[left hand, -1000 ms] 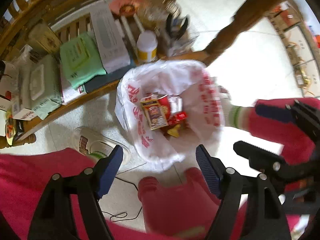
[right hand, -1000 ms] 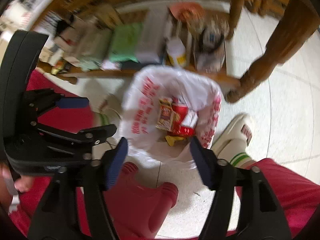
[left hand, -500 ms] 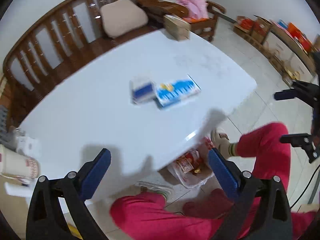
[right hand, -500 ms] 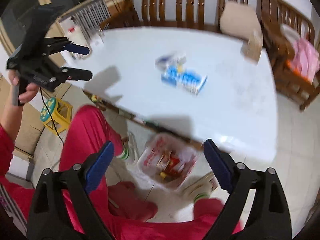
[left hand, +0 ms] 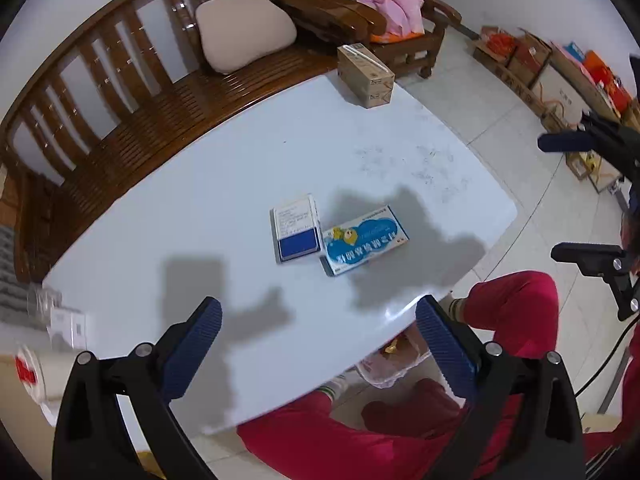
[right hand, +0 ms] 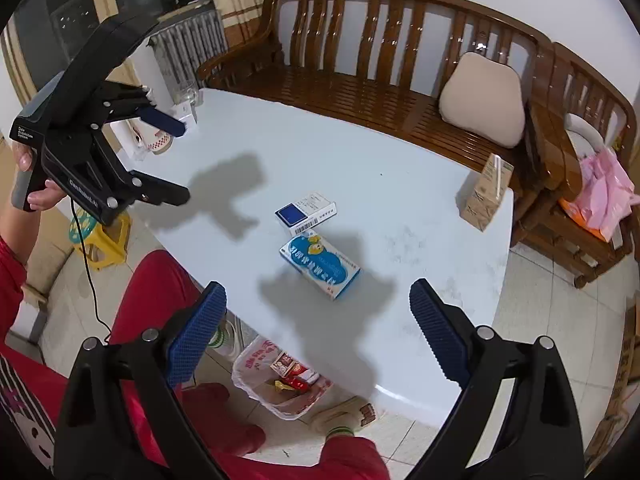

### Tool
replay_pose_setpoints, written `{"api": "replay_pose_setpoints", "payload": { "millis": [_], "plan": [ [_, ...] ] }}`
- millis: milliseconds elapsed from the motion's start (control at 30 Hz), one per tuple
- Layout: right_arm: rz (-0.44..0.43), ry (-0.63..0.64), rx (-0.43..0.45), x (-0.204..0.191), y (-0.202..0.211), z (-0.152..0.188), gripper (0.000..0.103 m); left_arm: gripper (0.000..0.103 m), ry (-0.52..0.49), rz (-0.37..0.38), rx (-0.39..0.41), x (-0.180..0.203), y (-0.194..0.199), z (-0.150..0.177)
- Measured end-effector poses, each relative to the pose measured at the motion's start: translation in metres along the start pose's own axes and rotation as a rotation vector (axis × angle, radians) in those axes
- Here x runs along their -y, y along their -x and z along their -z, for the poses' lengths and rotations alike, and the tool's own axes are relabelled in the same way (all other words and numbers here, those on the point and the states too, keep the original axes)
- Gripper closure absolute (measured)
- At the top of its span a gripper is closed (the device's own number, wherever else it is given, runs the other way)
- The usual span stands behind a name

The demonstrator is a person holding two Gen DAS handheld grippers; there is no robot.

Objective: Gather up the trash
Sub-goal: 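Raise both tools back over the table toward the blue-white medicine box, then grasp the white-blue medicine box with the left tool while the right tool grasps the cartoon box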

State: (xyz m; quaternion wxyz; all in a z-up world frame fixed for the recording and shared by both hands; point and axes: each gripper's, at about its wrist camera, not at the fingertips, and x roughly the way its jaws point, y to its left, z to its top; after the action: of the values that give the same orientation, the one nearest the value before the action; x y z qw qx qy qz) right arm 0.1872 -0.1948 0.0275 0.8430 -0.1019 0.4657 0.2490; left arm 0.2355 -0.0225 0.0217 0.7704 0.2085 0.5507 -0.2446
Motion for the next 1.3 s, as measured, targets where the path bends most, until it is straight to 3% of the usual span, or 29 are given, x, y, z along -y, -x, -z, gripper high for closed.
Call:
{"api": "replay_pose_setpoints", "payload": {
  "millis": [333,767,1100,1300],
  "plan": [
    [-0.036,0.103,-0.081,0.008,-0.049,-0.022,0.012,0.008,0.01,0.037,-0.13,-0.017,-0.08,-0.041],
    [-0.124,0.241,-0.255,0.0,-0.137,-0.023,0.012,0.008,0.07,0.118,-0.259,-0.045,-0.171,-0.058],
    [-0.166,0.295,-0.378,-0.007,-0.205,-0.007,0.012,0.008,0.133,0.19,-0.301,-0.064,-0.217,-0.059],
    [-0.146,0.352,-0.399,-0.017,-0.228,0.003,0.012,0.008,0.142,0.221,-0.3,-0.066,-0.227,-0.057]
  ]
}}
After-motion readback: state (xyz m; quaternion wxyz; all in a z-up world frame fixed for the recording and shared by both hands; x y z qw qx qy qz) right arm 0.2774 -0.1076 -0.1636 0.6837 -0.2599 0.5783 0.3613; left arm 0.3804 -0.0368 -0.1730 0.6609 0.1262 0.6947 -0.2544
